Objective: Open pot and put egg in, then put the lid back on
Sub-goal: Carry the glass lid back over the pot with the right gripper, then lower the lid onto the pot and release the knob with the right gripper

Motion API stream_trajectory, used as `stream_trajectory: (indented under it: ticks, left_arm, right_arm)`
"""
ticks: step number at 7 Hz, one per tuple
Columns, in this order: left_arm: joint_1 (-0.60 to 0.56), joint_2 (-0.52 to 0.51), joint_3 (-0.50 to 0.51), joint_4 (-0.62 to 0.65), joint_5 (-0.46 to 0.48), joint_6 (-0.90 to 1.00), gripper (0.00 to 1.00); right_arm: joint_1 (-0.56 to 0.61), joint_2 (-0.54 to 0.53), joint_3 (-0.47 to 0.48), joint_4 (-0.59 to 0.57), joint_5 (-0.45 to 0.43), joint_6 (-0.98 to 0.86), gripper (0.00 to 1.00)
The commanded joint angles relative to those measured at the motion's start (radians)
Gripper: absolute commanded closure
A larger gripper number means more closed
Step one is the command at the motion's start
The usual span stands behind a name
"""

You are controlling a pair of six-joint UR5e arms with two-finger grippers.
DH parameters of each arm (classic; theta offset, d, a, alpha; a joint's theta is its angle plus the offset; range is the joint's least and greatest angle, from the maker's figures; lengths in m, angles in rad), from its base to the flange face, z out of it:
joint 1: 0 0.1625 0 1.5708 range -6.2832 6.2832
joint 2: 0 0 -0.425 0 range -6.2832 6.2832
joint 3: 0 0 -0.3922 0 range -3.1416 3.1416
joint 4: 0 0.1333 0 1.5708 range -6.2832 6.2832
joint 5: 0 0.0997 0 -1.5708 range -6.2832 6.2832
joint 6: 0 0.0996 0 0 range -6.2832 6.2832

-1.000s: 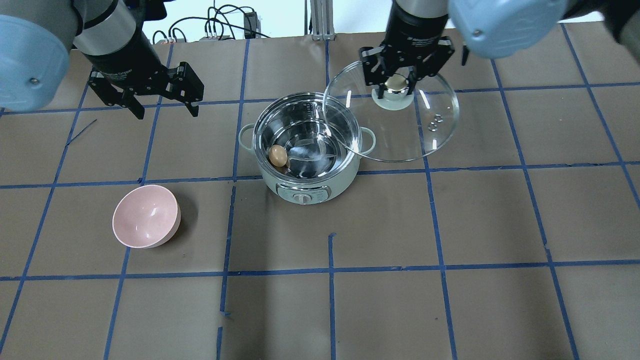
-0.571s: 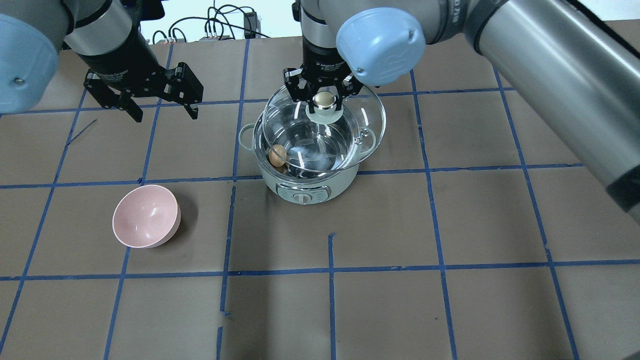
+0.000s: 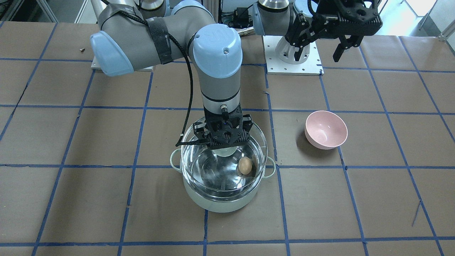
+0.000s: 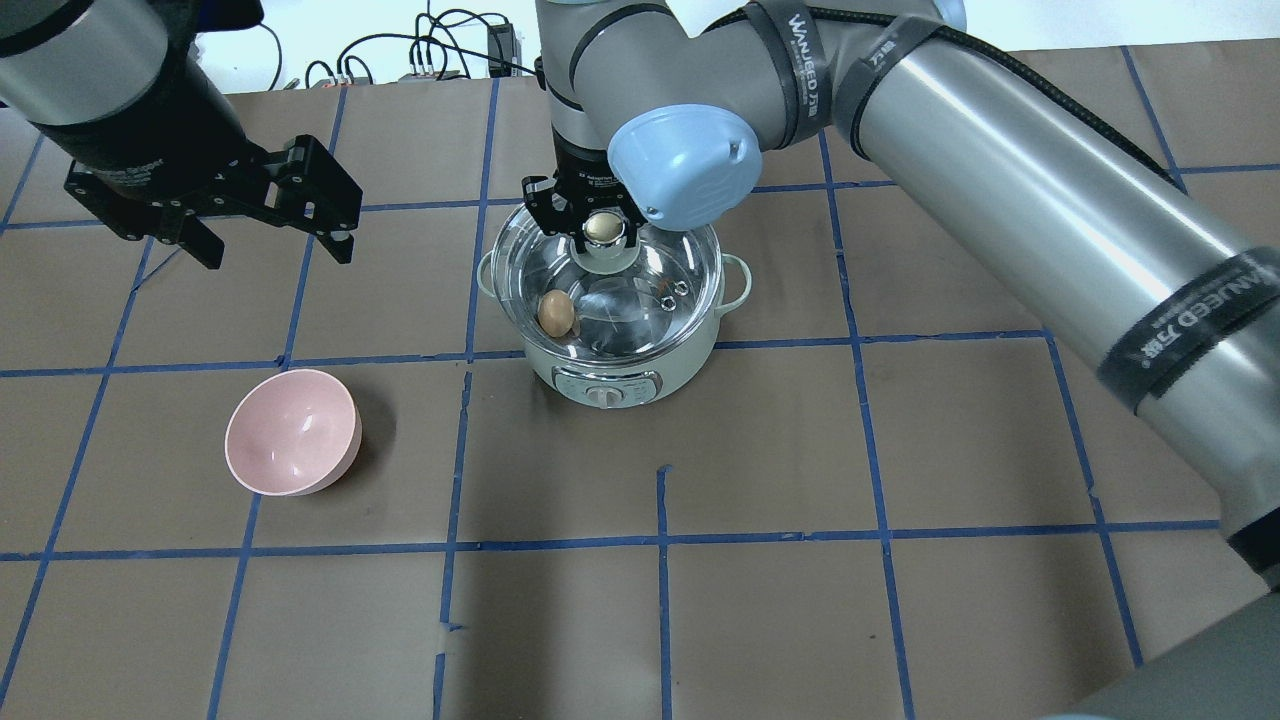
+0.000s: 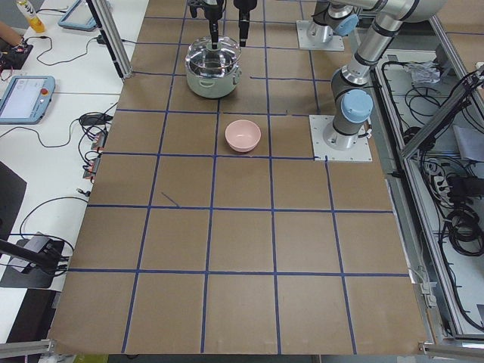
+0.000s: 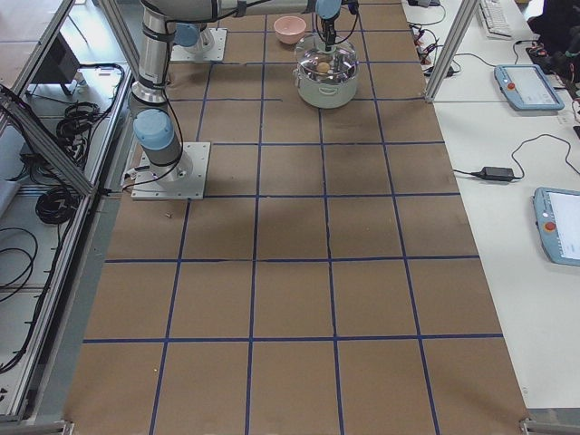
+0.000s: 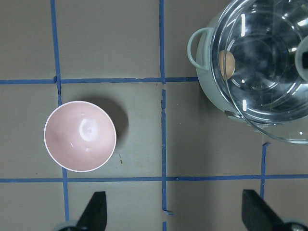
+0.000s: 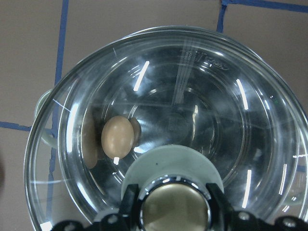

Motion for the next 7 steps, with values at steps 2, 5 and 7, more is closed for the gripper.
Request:
stream_trajectory:
  ticks: [2, 5, 7]
  left_arm:
    - [0.001, -0.057, 0.016, 0.092, -0.024, -0.017, 0.0]
    - [0.007, -0.058, 0.022, 0.098, -0.026, -0.014, 0.0]
    - [0.033, -0.063, 0.005, 0.095, -0.024, -0.014, 0.0]
  right_arm:
    - [0.0, 0.005, 0.087, -0.15, -0.035, -0.015, 0.83]
    - [-0.002, 0.011, 0.089, -0.201, -0.031, -0.012, 0.83]
    - [-0.002, 0.011, 0.092, -0.203, -0.032, -0.009, 0.83]
